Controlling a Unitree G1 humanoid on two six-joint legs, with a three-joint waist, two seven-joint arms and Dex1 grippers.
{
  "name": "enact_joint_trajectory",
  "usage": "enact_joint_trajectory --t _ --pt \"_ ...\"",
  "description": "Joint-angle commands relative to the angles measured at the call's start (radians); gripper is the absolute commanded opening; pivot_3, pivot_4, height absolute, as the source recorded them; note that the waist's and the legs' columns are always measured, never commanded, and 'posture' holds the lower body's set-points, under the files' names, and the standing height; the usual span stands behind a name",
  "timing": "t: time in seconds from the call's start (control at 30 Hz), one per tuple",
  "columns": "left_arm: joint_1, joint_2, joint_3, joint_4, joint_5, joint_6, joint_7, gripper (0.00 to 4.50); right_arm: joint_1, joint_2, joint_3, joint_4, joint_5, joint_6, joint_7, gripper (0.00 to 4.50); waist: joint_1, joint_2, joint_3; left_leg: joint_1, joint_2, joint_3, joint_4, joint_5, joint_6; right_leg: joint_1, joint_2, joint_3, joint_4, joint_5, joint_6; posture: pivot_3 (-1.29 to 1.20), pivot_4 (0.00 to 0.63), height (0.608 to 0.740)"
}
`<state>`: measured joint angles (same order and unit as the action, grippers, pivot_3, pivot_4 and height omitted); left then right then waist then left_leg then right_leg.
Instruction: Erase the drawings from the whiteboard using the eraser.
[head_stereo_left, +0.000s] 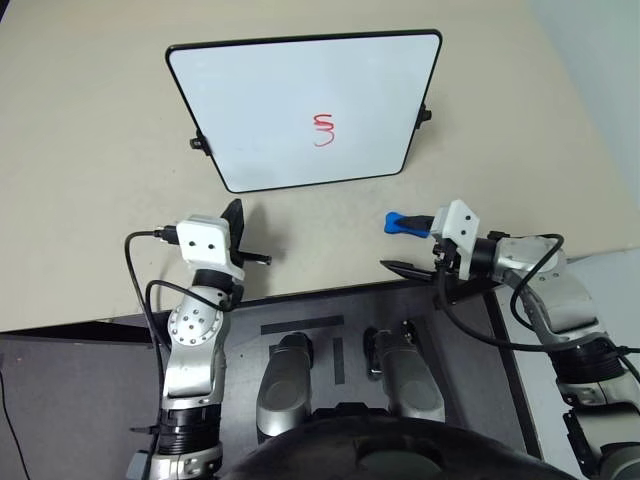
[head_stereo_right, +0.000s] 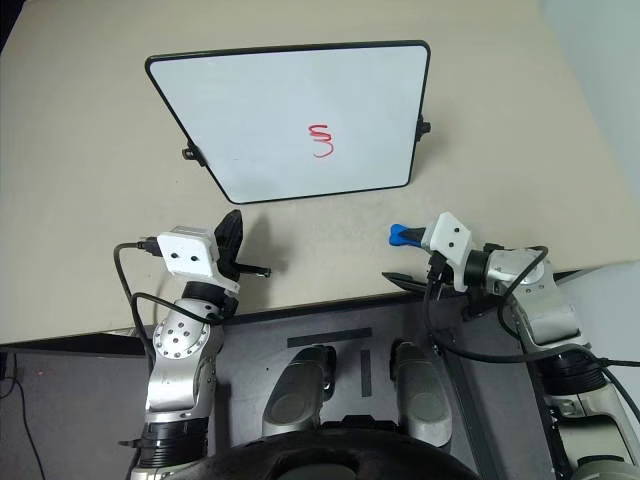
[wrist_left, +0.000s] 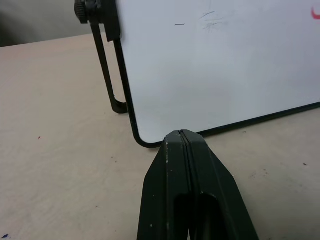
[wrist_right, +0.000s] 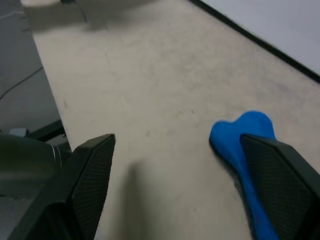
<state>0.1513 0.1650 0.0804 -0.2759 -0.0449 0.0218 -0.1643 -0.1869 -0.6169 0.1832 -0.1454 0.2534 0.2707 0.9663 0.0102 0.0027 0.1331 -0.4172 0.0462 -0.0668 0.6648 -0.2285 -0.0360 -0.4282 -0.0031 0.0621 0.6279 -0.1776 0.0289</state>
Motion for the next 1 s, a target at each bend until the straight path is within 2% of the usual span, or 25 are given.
enact_joint_trajectory --t 0.03,0.27,0.37,0.7,0.9,1.0 --pt "0.002 -0.006 -0.002 -0.040 0.001 -0.008 0.011 0.00 -0.017 0.002 0.003 0.046 -0.033 -0.038 -0.003 4.20 0.000 0.000 0.000 0.000 0.000 0.000 0.000 0.000 0.000 0.000 0.000 0.000 0.000 0.000 0.000 0.00 0.150 0.740" --pt "-0.021 -0.008 0.001 -0.020 0.002 -0.012 0.010 0.00 -0.042 0.015 -0.004 0.119 -0.082 -0.087 -0.031 4.20 0.001 -0.001 -0.001 0.003 0.000 -0.001 0.000 0.000 0.001 0.003 0.000 0.000 0.000 0.000 0.000 0.00 0.150 0.740" --pt "-0.036 -0.008 0.000 -0.008 0.002 -0.014 0.008 0.00 -0.053 0.022 -0.012 0.139 -0.089 -0.103 -0.047 3.65 0.001 -0.002 -0.001 0.004 0.000 -0.001 0.000 0.000 0.001 0.004 -0.001 0.000 0.000 0.000 0.000 0.00 0.150 0.740" --pt "-0.068 -0.003 0.002 0.020 -0.001 -0.021 0.000 0.00 -0.064 0.033 -0.018 0.161 -0.101 -0.132 -0.066 0.01 0.002 -0.002 -0.001 0.004 0.000 -0.001 0.000 -0.001 0.000 0.004 -0.001 0.000 0.000 0.003 -0.005 0.00 0.150 0.740" --pt "-0.076 -0.004 0.001 0.027 0.002 -0.025 0.001 0.00 -0.084 0.049 -0.013 0.134 -0.103 -0.170 -0.061 0.01 0.001 -0.002 -0.001 0.004 0.000 -0.001 0.000 -0.001 0.000 0.004 -0.001 0.000 0.000 0.003 -0.005 0.00 0.150 0.740" --pt "-0.074 -0.005 0.001 0.025 0.003 -0.027 0.003 0.00 -0.132 0.085 0.012 0.085 -0.096 -0.202 -0.042 0.01 -0.001 -0.002 -0.001 0.004 0.000 -0.001 0.000 -0.001 0.000 0.003 0.000 0.000 0.000 0.000 0.000 0.00 0.150 0.740"
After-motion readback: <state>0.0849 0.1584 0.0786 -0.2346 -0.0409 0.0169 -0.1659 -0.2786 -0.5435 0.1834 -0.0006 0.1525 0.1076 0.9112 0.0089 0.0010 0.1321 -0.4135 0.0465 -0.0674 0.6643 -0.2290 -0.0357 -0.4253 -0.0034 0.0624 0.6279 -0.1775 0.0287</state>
